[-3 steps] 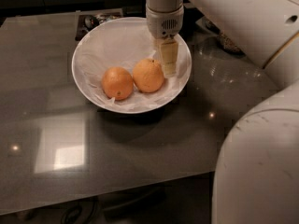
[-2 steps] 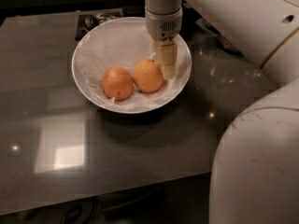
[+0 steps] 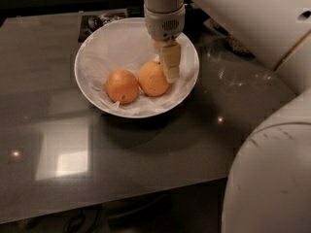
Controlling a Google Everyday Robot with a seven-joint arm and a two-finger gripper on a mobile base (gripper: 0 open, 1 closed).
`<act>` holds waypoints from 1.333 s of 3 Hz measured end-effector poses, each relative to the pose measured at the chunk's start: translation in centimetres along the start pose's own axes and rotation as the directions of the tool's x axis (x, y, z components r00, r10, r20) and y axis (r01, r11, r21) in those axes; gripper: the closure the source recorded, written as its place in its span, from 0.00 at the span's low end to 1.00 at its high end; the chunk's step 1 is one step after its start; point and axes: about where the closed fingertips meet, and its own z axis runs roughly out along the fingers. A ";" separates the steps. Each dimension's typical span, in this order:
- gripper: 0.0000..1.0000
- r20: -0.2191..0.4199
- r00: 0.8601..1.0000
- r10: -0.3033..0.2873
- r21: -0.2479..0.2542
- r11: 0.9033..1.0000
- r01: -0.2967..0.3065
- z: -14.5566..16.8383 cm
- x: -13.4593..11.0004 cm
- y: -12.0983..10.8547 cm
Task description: Pick orange from white bowl
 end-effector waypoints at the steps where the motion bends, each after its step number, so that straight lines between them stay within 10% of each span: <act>1: 0.28 -0.003 1.000 -0.013 0.000 1.000 0.013 -0.2 -0.4 -0.1; 4: 0.28 0.009 1.000 -0.026 -0.045 0.999 0.026 1.1 -1.1 0.2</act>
Offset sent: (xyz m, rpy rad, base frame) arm -0.0366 -0.0192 -0.0006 -0.1104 0.1651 -0.0031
